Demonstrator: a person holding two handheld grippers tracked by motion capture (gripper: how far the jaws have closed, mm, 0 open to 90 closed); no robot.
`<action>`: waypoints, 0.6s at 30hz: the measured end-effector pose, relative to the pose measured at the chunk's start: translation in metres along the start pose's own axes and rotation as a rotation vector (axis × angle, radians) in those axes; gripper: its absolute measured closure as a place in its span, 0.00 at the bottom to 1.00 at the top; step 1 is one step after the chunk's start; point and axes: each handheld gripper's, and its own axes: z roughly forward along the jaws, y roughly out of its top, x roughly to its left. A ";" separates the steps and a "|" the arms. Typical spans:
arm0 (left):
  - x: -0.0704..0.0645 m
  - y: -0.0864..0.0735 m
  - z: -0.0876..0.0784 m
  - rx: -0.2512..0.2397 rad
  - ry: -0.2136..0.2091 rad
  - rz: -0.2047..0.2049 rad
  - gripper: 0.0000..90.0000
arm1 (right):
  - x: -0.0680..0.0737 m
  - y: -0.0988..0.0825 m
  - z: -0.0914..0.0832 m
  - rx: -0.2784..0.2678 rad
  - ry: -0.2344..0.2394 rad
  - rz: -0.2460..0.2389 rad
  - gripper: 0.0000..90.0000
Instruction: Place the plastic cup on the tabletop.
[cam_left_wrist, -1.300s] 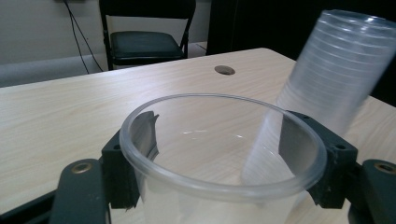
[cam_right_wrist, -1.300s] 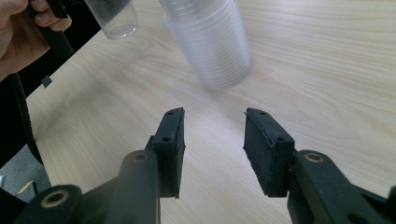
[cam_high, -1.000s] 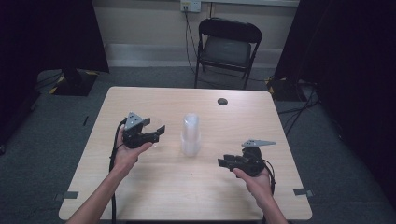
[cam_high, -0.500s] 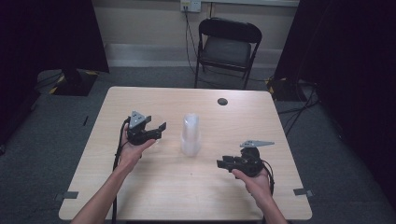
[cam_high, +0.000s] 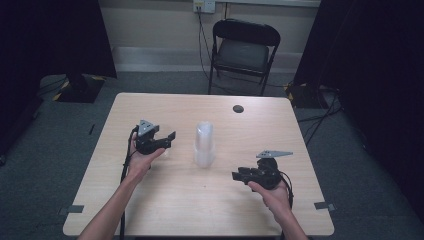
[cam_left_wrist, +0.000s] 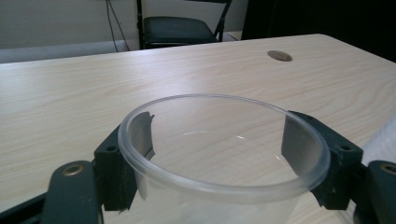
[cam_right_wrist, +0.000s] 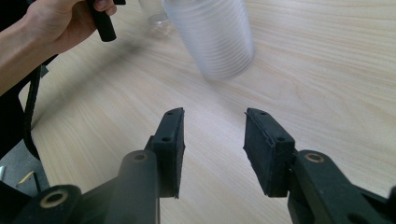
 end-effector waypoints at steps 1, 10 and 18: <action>0.001 0.000 0.000 0.002 0.005 0.005 0.27 | 0.000 0.000 0.000 0.001 0.002 -0.006 0.66; 0.000 -0.002 0.002 0.004 -0.007 0.005 0.23 | 0.001 0.001 0.000 0.006 0.005 -0.009 0.66; -0.005 -0.004 0.004 0.044 -0.004 0.049 0.24 | 0.000 0.001 -0.002 -0.001 0.003 -0.010 0.65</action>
